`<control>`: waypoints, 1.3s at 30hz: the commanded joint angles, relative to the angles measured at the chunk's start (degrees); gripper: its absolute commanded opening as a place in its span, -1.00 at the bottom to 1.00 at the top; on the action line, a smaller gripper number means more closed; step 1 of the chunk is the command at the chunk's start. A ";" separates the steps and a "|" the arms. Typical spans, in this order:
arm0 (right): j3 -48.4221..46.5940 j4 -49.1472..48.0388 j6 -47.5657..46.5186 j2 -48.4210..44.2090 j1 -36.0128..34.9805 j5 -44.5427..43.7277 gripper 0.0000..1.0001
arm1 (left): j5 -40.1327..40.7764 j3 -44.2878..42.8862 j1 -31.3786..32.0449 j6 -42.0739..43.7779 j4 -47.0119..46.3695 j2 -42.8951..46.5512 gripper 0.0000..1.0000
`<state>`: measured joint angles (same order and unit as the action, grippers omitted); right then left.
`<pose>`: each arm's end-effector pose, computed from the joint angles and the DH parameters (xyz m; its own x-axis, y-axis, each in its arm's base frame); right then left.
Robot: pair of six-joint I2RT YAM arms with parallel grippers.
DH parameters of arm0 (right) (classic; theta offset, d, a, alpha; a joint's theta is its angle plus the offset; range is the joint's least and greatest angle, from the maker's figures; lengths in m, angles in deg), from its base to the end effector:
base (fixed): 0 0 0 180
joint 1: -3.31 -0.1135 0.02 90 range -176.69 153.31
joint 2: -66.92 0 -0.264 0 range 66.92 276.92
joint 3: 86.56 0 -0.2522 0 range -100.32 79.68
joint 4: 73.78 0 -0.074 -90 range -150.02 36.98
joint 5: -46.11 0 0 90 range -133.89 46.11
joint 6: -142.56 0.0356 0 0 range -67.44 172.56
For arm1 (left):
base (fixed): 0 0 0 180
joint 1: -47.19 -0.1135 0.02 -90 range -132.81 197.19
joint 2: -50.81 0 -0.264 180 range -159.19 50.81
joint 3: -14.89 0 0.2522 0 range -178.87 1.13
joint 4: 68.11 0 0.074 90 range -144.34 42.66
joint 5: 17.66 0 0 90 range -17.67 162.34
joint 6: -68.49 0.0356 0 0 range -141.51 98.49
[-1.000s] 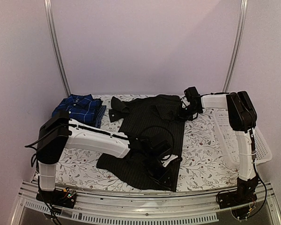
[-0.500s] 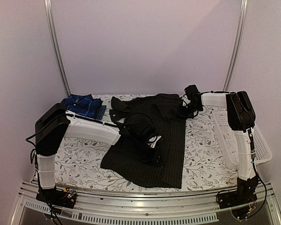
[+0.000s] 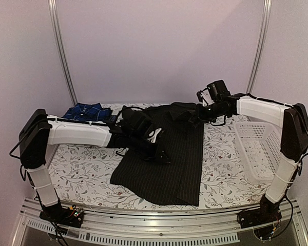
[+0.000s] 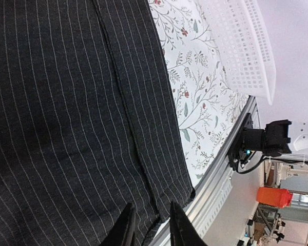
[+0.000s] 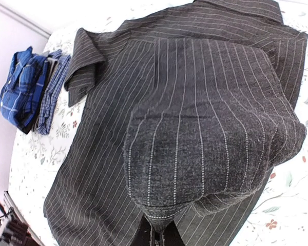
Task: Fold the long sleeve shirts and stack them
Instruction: Place the sleeve of the 1/3-folded shirt.
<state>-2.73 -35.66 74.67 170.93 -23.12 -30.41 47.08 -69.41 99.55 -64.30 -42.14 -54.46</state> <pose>0.3628 0.1896 0.2572 -0.8139 0.0042 -0.5810 -0.2932 0.8604 0.4169 0.2307 -0.3241 0.2003 -0.9348 0.2061 -0.2892 0.3530 0.6290 -0.6926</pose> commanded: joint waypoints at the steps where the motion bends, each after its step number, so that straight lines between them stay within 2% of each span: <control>1: 7.64 -0.83 1.55 -7.26 -5.05 -3.19 -1.00 | -1.11 1.29 -2.36 1.46 -0.86 2.25 -0.53; 9: 20.66 -0.35 7.07 -15.21 -11.73 -5.72 -1.00 | -4.28 2.17 -5.22 2.36 -0.72 3.04 -0.53; 12: 24.00 -0.74 8.27 -18.01 -13.33 -3.53 -1.00 | -5.00 1.92 -5.51 2.31 -0.95 2.52 -0.53; 21: 28.22 1.18 10.69 -19.03 -20.76 -4.02 -1.00 | -5.04 2.25 -6.15 1.23 -2.57 1.15 -0.52; 25: 29.09 -2.42 11.71 -18.63 -21.02 0.49 -1.00 | -5.54 1.76 -6.61 0.48 -4.00 -0.36 -0.49; 28: 25.46 -5.51 12.50 -19.01 -21.02 1.62 -1.00 | -4.59 1.51 -7.23 0.31 -4.34 -0.58 -0.48; 33: 9.04 -4.39 9.25 -11.81 -19.65 5.77 -1.00 | -3.25 4.03 -9.75 -0.65 -5.47 2.48 -0.49; 36: -1.55 -4.95 8.21 -6.37 -17.06 8.98 -1.00 | -2.08 6.23 -11.39 -0.88 -5.82 5.46 -0.47; 39: -7.11 -8.77 9.54 -2.11 -12.42 13.26 -1.00 | -1.73 8.53 -12.51 -1.26 -6.62 8.07 -0.45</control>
<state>-3.24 -39.69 84.40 164.13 -40.76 -23.64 44.09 -63.25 88.92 -64.91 -46.38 -51.25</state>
